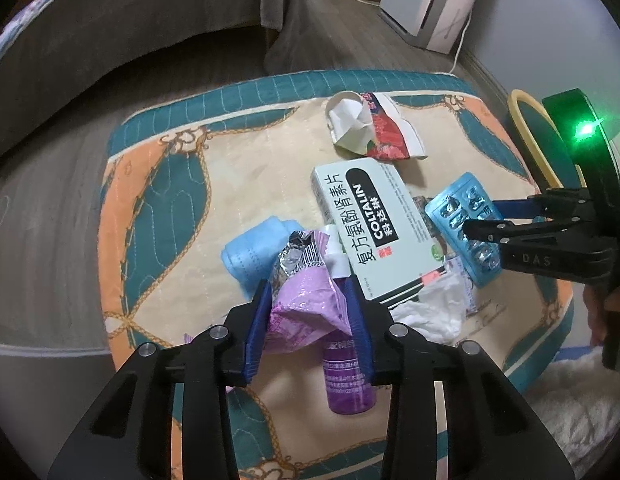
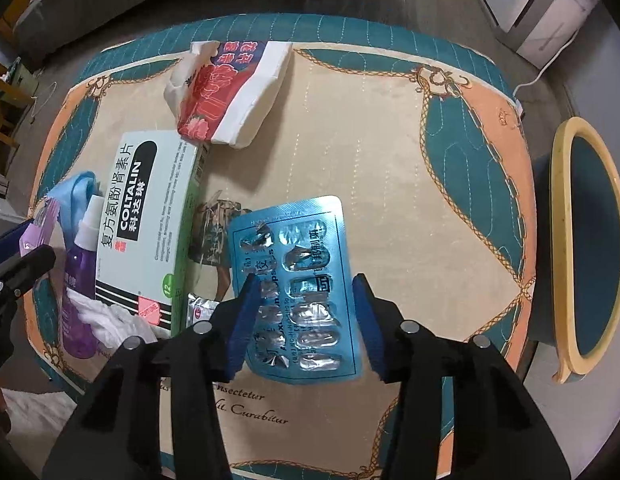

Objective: Collect trash
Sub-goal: 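Grasp the pink wrapper with the left gripper while the right gripper grasps the blue blister pack, then carry the pink wrapper and blister pack with both grippers over the bin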

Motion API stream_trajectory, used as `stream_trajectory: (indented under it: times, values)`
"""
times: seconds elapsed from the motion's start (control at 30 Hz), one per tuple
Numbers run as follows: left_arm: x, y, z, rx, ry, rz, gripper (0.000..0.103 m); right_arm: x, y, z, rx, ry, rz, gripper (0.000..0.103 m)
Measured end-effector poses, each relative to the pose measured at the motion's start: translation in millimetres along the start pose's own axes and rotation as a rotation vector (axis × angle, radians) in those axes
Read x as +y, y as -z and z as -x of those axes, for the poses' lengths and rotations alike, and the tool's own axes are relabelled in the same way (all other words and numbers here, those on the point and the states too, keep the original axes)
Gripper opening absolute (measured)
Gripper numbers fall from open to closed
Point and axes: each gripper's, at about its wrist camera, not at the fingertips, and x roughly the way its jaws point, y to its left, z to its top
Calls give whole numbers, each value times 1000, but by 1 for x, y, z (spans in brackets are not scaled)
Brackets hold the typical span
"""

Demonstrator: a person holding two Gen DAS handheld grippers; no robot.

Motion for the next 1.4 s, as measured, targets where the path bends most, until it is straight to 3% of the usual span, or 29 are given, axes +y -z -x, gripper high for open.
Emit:
stream_trajectory:
  times: [0.3, 0.63, 0.8, 1.07, 1.27, 1.4]
  values:
    - [-5, -8, 27, -72, -4, -4, 37, -10, -7, 25, -58, -33, -25, 22]
    - [0, -11, 33, -87, -2, 17, 37, 25, -10, 61, -124, -101, 84, 21]
    - [-3, -11, 28, -77, -4, -2, 37, 30, -1, 36, -44, -47, 116, 19]
    - [-5, -17, 37, -113, -10, 11, 37, 13, -7, 50, -105, -83, 86, 14]
    - [-27, -33, 54, -190, 2, -3, 37, -9, -5, 81, -174, -108, 19, 13]
    - [-44, -40, 54, -197, 19, -19, 37, -32, 2, 96, -207, -97, -25, 13]
